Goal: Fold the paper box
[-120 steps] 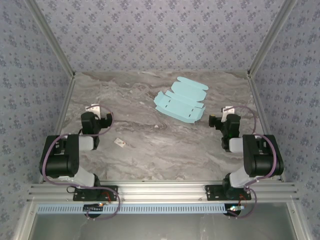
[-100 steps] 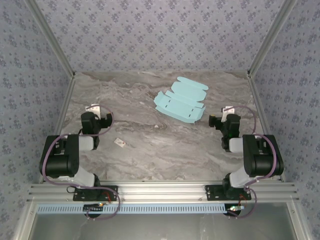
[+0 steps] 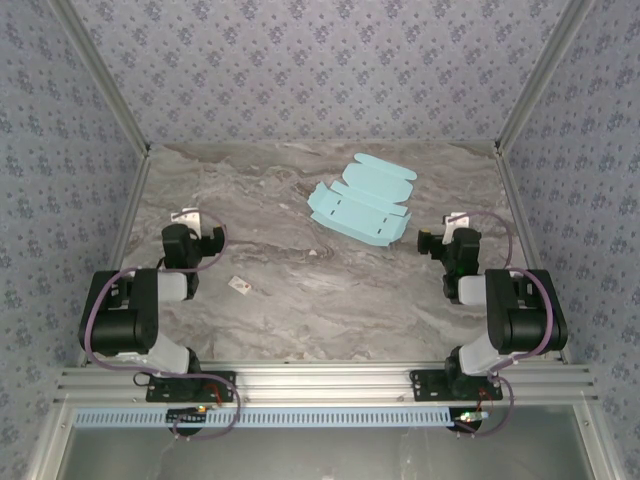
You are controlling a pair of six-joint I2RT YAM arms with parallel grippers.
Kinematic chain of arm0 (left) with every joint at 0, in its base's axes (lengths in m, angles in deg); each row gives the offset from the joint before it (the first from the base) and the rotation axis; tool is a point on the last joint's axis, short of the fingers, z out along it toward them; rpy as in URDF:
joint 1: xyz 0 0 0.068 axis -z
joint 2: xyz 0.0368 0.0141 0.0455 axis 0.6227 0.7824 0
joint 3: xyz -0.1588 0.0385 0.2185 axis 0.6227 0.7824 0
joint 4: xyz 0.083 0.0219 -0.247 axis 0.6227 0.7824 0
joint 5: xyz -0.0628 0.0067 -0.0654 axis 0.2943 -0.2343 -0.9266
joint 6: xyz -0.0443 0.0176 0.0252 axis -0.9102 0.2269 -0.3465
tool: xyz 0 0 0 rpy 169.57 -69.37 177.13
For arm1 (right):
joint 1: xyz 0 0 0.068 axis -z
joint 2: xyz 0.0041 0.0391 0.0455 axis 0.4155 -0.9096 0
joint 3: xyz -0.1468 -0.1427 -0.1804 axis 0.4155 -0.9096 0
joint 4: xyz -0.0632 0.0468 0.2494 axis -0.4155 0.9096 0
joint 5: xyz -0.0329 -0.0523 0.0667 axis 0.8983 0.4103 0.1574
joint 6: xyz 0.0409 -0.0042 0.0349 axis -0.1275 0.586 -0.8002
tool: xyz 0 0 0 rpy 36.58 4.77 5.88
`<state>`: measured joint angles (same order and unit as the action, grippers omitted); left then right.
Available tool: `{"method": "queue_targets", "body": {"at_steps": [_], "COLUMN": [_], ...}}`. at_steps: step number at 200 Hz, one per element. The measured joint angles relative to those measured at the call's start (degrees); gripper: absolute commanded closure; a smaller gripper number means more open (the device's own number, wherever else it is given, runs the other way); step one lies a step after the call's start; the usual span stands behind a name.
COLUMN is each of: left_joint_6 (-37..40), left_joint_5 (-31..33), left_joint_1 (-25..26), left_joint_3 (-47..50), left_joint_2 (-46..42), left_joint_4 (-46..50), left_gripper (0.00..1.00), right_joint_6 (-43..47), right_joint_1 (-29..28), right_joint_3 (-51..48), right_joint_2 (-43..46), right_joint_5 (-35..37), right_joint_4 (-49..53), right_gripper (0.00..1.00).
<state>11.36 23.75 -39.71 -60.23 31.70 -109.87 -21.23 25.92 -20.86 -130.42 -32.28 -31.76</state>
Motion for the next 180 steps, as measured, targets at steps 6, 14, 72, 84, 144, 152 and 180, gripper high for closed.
{"method": "queue_targets", "body": {"at_steps": [6,14,72,84,144,152,180], "left_joint_6": [0.0,0.0,-0.9,-1.9,-18.1,-19.8,-22.2], "left_joint_5": [0.0,0.0,1.9,3.6,1.4,-0.4,-4.1], "left_joint_1": [0.0,0.0,0.0,0.0,0.2,1.6,10.7], "left_joint_3": [0.0,0.0,-2.0,-3.2,-13.2,-14.0,-16.6], "left_joint_2": [0.0,0.0,-2.3,-5.6,-21.7,-21.9,-20.2], "left_joint_4": [0.0,0.0,7.1,11.3,29.3,30.3,35.6], "left_gripper": [0.01,0.01,0.01,0.01,0.01,0.01,0.01], "right_joint_6": [0.0,0.0,-1.0,-2.1,-19.5,-20.9,-23.6], "right_joint_1": [0.0,0.0,0.0,0.0,1.2,-1.1,-10.2], "right_joint_3": [0.0,0.0,0.9,1.8,15.2,17.2,23.0], "right_joint_2": [0.0,0.0,1.7,4.8,22.8,22.6,17.6], "right_joint_5": [0.0,0.0,2.2,4.2,12.0,12.0,9.6], "right_joint_4": [0.0,0.0,3.5,7.0,33.5,36.4,46.1], "right_gripper": [0.01,0.01,0.01,0.01,0.01,0.01,0.04]}}
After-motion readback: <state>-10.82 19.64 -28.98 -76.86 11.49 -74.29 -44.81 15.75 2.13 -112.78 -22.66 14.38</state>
